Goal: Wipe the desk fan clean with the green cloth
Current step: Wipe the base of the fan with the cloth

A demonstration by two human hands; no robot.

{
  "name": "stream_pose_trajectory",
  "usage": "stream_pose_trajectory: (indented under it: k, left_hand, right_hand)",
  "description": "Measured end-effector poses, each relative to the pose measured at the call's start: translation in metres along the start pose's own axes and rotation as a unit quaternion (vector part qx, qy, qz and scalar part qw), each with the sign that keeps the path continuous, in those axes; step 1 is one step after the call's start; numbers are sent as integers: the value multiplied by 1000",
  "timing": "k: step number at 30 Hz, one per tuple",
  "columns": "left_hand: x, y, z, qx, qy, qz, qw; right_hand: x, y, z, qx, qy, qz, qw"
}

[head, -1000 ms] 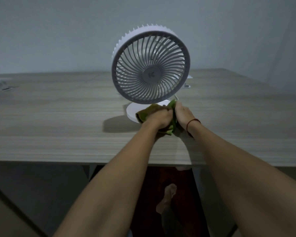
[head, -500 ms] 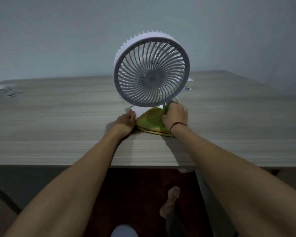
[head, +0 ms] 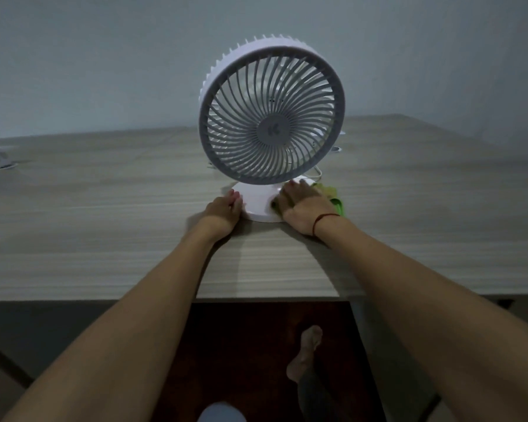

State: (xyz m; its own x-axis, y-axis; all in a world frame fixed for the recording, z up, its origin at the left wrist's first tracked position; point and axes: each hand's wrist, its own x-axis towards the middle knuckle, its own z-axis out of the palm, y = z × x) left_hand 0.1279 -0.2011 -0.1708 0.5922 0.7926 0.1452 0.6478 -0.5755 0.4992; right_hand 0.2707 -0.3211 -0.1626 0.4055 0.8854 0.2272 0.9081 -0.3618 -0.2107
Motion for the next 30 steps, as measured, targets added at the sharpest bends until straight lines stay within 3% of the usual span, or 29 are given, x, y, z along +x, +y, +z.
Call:
stream_pose_trajectory:
  k: [6, 14, 16, 18, 20, 21, 23, 25, 27, 30]
  left_hand:
    - [-1, 2, 0, 2, -20, 3, 1000]
    - [-4, 4, 3, 8, 3, -16, 1000]
    - [-10, 6, 4, -23, 43, -24, 999]
    - [-19, 7, 4, -98, 141, -47, 984]
    - [-33, 9, 0, -143, 234, -74, 959]
    - [-39, 13, -3, -130, 236, -92, 959]
    - [-46, 23, -4, -75, 177, -122, 974]
    - [-50, 38, -4, -69, 102, -123, 985]
    - [-50, 51, -2, -86, 41, -107, 990]
    - [-51, 64, 0, -36, -15, -103, 994]
  right_hand:
    - [12, 25, -10, 46, -19, 77, 996]
    - [-19, -14, 3, 117, 35, -48, 991]
    - [-30, -22, 5, 155, 12, -60, 986]
    - [-39, -26, 5, 204, 7, -77, 976]
    - [-45, -25, -3, 289, 47, -55, 955]
    - [-45, -22, -8, 332, 87, -24, 939]
    - [-44, -10, -18, 352, 177, 73, 916]
    - [-45, 5, -23, 280, 203, 176, 922]
    - [-46, 15, -23, 205, 124, 249, 938]
    - [-47, 18, -22, 168, 12, 257, 952]
